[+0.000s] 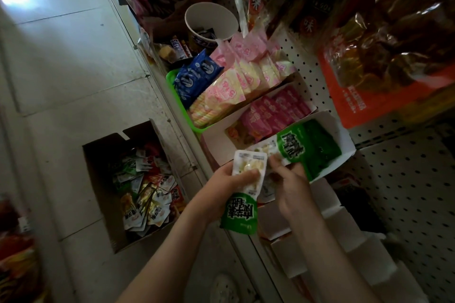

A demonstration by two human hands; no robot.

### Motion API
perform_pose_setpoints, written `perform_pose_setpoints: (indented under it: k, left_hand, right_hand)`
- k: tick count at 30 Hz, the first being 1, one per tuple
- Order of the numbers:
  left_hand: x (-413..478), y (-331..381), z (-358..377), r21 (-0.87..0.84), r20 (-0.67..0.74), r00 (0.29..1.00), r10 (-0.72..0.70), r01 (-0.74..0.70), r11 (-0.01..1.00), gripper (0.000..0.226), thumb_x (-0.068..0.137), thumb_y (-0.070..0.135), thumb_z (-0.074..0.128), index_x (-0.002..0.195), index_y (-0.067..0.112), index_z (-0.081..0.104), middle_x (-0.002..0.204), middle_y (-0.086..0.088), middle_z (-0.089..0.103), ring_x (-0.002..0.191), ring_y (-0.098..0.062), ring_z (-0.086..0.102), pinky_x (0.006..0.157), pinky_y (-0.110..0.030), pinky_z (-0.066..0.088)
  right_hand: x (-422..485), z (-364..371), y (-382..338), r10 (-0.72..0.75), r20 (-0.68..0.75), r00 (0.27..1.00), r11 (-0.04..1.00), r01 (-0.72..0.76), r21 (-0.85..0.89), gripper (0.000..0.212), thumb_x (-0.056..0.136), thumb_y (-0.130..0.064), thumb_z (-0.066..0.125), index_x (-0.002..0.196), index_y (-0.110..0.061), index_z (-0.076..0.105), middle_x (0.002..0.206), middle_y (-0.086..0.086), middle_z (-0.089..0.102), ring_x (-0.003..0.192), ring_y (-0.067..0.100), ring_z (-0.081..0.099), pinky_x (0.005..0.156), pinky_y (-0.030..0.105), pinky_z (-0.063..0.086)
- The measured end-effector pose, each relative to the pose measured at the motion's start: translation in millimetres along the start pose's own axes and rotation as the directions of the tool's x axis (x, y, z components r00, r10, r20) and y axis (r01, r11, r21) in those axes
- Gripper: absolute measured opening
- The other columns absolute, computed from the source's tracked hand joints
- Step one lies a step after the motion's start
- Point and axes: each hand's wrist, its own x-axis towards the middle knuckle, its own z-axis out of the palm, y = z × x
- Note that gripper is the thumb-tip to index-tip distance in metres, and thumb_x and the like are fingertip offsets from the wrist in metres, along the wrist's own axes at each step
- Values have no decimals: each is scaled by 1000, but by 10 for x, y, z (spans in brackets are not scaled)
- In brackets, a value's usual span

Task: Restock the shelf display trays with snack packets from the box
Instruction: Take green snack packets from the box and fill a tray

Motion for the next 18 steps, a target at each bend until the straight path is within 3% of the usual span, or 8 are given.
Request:
perform_pose_setpoints:
  k: [2, 6, 8, 11, 15, 18]
  left_hand:
    - [19, -1, 19, 40, -23, 1000, -13, 14, 999, 22, 87, 12, 68, 108, 11, 63, 84, -9, 74, 71, -22, 70, 64, -32, 55]
    - [32, 20, -97, 105, -135, 991, 4, 11, 994, 17, 86, 12, 69, 102, 10, 64, 82, -10, 74, 68, -24, 70, 65, -34, 56]
    - [30, 33, -152, 168, -120, 993, -11, 31, 985, 16, 86, 14, 70, 100, 12, 65, 82, -8, 74, 69, -23, 70, 67, -34, 55]
    - [27, 22, -153, 254, -99, 995, -28, 52, 966, 13, 86, 14, 70, 98, 15, 65, 80, -3, 74, 68, -19, 71, 65, -31, 57]
    - [69, -41, -201, 262, -250, 966, 71, -3, 965, 15, 90, 20, 66, 104, 20, 60, 96, -6, 71, 84, -24, 70, 83, -45, 57]
    - [88, -54, -247, 168, -362, 930, 61, 1, 986, 16, 94, 14, 55, 109, 17, 51, 98, -6, 64, 82, -24, 67, 73, -39, 57]
  right_hand:
    - [-35, 23, 12, 38, 32, 999, 999, -38, -20, 22, 87, 1, 59, 109, 2, 59, 99, 16, 70, 82, 25, 71, 59, 34, 57]
    - [38, -79, -225, 24, 104, 994, 1000, -24, -5, 34, 77, -11, 66, 108, -1, 60, 98, 13, 70, 88, 25, 69, 67, 33, 56]
    - [96, -174, -383, -30, 125, 992, 981, 52, -184, 19, 81, -6, 65, 99, -8, 62, 91, 9, 69, 83, 22, 67, 67, 30, 57]
    - [164, -304, -530, -94, 124, 988, 765, 152, -626, 16, 84, 1, 66, 84, -15, 61, 83, 4, 66, 74, 17, 64, 57, 22, 56]
    - [286, -408, -575, -273, 63, 960, 461, 188, -867, 12, 85, -9, 68, 85, -14, 58, 84, 6, 63, 79, 23, 62, 68, 36, 54]
    - [380, -313, -465, -276, 157, 948, 179, 211, -961, 10, 89, -16, 65, 87, -15, 55, 78, 3, 58, 69, 17, 55, 54, 28, 41]
